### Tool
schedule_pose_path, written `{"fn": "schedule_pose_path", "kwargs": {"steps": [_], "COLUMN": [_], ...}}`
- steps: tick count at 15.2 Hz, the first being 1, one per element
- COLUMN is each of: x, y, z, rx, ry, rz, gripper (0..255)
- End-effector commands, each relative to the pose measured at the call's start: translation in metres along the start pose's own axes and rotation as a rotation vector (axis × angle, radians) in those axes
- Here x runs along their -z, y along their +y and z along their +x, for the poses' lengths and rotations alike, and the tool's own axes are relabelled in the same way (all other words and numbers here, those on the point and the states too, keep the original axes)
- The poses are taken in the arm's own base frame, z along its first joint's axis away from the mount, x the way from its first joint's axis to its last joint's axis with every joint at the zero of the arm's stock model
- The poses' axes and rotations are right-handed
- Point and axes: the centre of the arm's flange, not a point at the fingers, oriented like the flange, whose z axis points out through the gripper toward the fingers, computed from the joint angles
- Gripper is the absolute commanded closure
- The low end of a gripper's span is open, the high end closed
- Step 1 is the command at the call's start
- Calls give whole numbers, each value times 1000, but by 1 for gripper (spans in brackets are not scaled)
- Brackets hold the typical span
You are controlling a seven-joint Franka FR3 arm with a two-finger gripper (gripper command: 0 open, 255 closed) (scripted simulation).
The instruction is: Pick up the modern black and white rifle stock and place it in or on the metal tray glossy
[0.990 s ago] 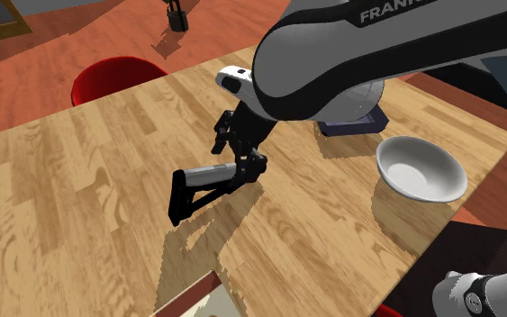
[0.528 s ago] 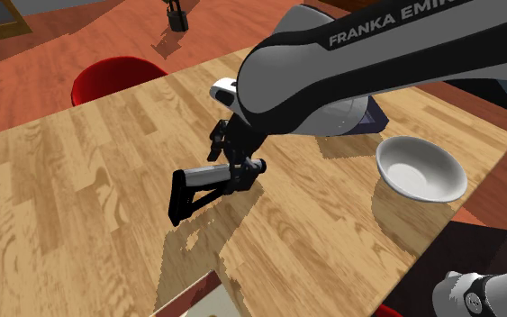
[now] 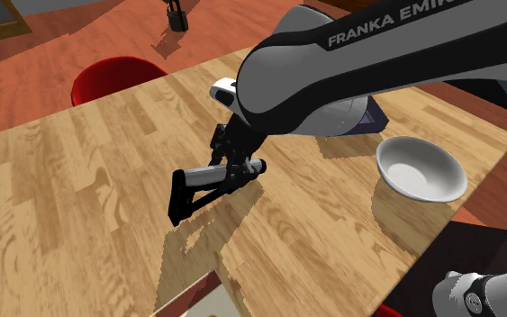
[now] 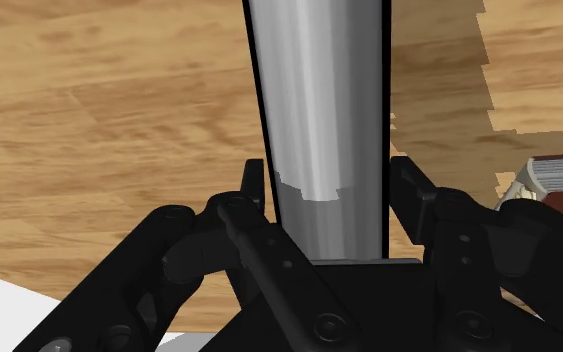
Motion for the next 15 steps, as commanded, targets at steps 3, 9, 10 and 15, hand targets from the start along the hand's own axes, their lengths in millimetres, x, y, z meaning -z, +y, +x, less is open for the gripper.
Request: {"fn": "schedule_pose_path", "kwargs": {"steps": [3,9,10,15], "x": [0,13,18,41], "y": [0,1,1,3], "z": [0,8,11,24], "rx": [0,0,0,0], "ry": [0,0,0,0], "rz": [0,0,0,0], "gripper": [255,255,255,255]}}
